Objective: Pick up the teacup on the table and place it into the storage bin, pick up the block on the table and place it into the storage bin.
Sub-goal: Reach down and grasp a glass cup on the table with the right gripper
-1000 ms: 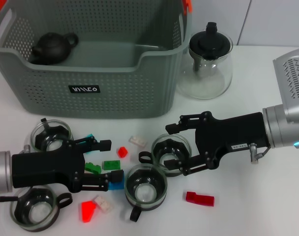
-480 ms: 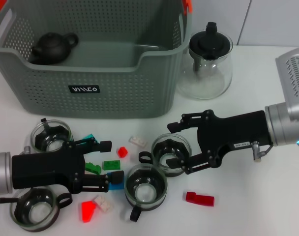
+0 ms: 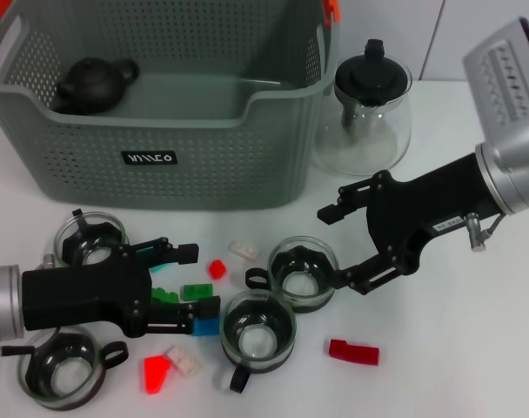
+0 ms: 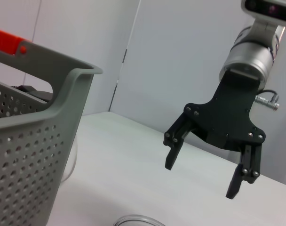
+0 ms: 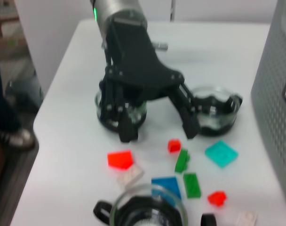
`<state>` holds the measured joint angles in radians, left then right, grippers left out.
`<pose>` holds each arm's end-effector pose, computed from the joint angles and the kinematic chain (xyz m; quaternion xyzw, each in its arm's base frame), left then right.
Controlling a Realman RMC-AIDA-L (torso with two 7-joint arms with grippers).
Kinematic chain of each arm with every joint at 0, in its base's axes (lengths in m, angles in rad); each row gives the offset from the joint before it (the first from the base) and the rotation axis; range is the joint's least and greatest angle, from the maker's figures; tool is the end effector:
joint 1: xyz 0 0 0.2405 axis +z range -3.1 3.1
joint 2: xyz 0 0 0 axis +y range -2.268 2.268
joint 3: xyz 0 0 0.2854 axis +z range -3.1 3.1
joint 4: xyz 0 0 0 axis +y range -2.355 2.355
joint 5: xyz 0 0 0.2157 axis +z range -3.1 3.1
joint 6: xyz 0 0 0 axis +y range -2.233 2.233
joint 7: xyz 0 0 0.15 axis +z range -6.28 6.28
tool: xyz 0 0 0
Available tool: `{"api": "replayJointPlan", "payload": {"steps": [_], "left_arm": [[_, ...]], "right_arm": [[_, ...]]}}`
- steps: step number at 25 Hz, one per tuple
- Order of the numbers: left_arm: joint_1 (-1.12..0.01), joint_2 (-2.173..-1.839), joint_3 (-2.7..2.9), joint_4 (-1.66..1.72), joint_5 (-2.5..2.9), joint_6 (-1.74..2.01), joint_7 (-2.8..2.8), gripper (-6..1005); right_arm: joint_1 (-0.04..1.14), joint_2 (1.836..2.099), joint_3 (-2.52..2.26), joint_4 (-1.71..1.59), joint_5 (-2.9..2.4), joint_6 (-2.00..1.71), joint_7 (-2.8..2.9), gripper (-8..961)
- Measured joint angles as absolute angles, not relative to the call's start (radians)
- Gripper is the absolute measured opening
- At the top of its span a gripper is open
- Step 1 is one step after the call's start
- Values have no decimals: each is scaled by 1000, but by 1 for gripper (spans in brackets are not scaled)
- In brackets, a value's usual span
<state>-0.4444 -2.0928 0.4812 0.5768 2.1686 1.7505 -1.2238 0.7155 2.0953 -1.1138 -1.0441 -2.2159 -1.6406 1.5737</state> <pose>-0.3175 0.2881 -0.0266 -0.9310 -0.2239 -0.2748 0.0872 0.1737 0.3781 -0.0354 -0.9997 -0.0180 0.0162 0.0040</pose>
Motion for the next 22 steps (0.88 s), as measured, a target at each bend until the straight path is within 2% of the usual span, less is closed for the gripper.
{"api": "replayJointPlan", "payload": {"steps": [10, 22], "left_arm": [[-445, -2099, 478, 565, 2166, 1746, -1218, 916], [-444, -2098, 477, 564, 2166, 1746, -1217, 915]], "right_arm": [[807, 2100, -1334, -1133, -2398, -1647, 1773, 864], [827, 2106, -1567, -1131, -2403, -1522, 1819, 865]]}}
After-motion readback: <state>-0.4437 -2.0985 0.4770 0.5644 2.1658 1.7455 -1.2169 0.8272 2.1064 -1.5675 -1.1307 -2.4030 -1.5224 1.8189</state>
